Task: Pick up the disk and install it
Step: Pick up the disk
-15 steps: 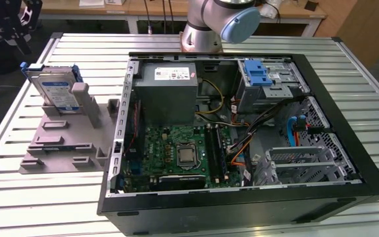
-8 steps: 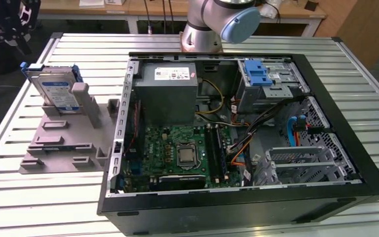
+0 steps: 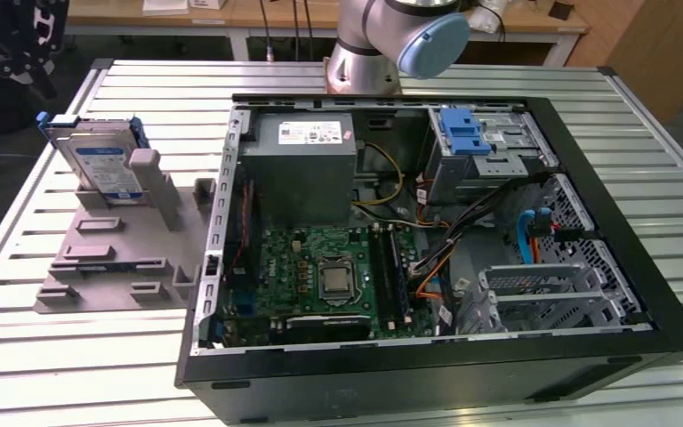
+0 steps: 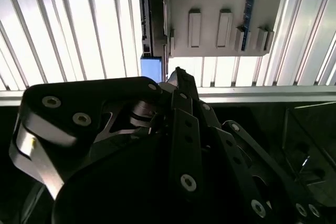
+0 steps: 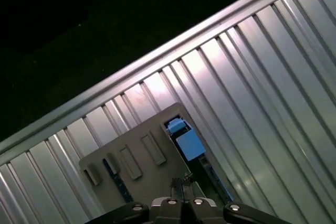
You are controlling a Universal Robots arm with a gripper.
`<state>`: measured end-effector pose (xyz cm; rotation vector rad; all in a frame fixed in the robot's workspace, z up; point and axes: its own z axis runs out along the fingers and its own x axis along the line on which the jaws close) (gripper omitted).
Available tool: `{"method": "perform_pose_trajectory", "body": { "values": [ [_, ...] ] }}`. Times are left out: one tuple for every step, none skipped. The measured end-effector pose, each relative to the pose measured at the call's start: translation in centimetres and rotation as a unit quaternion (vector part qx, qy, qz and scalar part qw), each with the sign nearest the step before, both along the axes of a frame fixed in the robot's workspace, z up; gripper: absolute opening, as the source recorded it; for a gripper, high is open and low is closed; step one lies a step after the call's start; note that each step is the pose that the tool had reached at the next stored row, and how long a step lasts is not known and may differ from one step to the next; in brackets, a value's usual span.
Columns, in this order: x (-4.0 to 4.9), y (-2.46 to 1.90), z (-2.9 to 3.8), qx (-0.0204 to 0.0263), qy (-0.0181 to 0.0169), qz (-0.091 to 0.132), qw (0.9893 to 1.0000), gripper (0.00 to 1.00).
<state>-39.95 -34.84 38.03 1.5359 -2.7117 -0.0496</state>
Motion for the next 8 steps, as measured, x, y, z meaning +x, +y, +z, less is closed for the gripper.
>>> {"method": "perform_pose_trajectory", "body": {
  "values": [
    [0.0, 0.0, -0.01, 0.0, 0.0, 0.009, 1.0, 0.11],
    [0.0, 0.0, -0.02, 0.0, 0.0, 0.019, 0.9998, 0.11],
    [0.0, 0.0, -0.04, 0.0, 0.0, 0.028, 0.9996, 0.11],
    [0.0, 0.0, -0.05, 0.0, 0.0, 0.037, 0.9993, 0.11],
    [0.0, 0.0, -0.06, 0.0, 0.0, 0.046, 0.999, 0.11],
    [0.0, 0.0, -0.07, 0.0, 0.0, 0.055, 0.9985, 0.11],
    [0.0, 0.0, -0.08, 0.0, 0.0, 0.064, 0.998, 0.11],
    [0.0, 0.0, -0.1, 0.0, 0.0, 0.073, 0.9973, 0.11]
  ]
}}
